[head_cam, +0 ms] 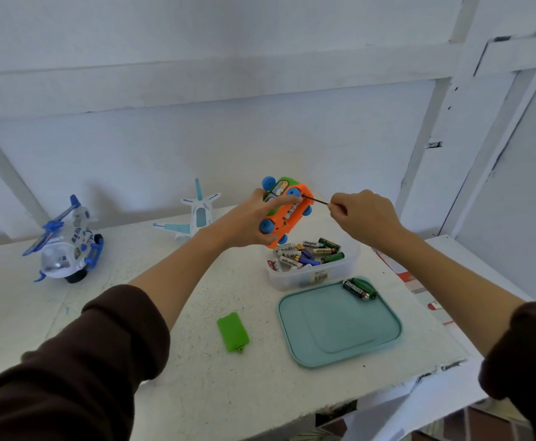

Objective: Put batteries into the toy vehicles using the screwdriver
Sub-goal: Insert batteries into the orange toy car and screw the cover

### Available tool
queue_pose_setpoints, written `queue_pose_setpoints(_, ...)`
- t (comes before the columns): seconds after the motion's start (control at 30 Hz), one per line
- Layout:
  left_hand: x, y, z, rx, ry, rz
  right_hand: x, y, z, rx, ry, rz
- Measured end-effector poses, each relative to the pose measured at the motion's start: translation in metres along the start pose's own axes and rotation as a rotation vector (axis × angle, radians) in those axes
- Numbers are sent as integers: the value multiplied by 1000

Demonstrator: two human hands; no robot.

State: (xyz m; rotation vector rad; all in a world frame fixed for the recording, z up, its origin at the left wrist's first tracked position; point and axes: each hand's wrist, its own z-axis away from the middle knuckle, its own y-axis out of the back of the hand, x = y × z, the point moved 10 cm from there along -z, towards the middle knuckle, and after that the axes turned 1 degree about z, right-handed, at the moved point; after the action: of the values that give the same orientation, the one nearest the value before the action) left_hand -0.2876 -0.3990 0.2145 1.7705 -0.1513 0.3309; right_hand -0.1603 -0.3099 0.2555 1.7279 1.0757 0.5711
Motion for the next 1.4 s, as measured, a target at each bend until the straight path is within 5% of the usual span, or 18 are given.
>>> queue_pose_setpoints(0.3,12,-11,-14,-94,-48,-164,21,0,15,-36,-27,69)
queue_pose_setpoints(0.67,10,-3,-16,-49,13,-58,31,-13,36,-175,-11,221)
queue_pose_setpoints(0.9,-15,32,30,197,140,233,-17,-7,52,-234,46,-75)
queue_pose_setpoints(1.17,-32,63,114,410,219,446,-133,-50,109,-531,458,-394)
queue_pose_setpoints(1.4,-22,69,167,490,207,496,-176,-68,140,-445,593,-572)
